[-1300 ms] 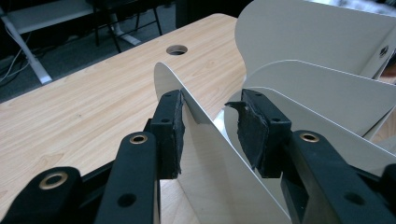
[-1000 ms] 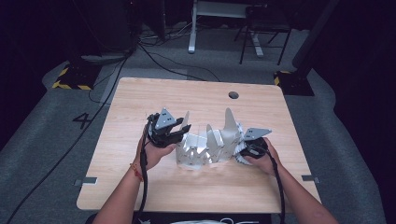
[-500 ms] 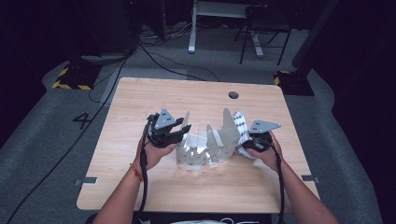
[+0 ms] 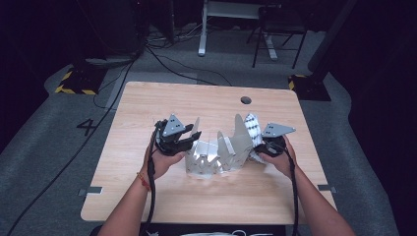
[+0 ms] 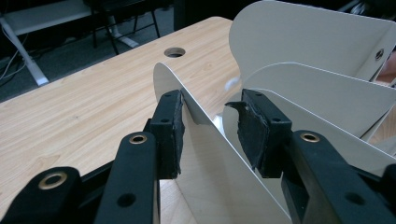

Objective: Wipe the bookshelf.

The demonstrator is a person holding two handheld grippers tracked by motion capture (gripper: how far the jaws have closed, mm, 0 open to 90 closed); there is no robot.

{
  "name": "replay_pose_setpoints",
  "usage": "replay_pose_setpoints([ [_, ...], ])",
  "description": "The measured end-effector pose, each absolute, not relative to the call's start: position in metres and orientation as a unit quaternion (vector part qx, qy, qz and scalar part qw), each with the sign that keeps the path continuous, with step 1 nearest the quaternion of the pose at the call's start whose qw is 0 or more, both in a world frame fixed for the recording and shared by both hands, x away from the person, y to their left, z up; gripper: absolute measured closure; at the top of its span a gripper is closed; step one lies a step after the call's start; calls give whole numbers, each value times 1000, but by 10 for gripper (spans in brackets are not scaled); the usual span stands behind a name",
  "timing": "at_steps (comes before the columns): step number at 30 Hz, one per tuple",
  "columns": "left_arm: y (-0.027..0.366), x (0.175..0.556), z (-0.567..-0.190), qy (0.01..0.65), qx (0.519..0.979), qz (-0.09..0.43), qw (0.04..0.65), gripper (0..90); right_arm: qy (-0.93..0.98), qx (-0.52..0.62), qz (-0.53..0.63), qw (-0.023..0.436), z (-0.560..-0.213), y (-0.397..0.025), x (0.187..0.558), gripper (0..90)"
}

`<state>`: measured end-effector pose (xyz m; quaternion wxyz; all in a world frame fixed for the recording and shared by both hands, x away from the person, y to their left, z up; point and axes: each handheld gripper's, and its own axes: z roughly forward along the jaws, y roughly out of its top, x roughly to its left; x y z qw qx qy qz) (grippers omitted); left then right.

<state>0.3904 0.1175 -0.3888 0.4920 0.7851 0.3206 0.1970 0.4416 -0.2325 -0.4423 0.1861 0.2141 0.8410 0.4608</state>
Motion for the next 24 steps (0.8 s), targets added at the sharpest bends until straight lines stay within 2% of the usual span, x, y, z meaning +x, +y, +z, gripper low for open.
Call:
replay_pose_setpoints([
  [8,117,390,-389,320,785,199,491,603,874,224,407,141,-482,-226,447,744],
  [12,117,390,-389,320,786,202,490,602,882,226,388,142,-494,-222,447,748],
  [17,117,390,-389,320,785,200,491,601,873,223,407,149,-481,-225,444,753],
  [24,117,389,-389,319,786,204,490,601,846,196,455,198,-442,-235,426,753],
])
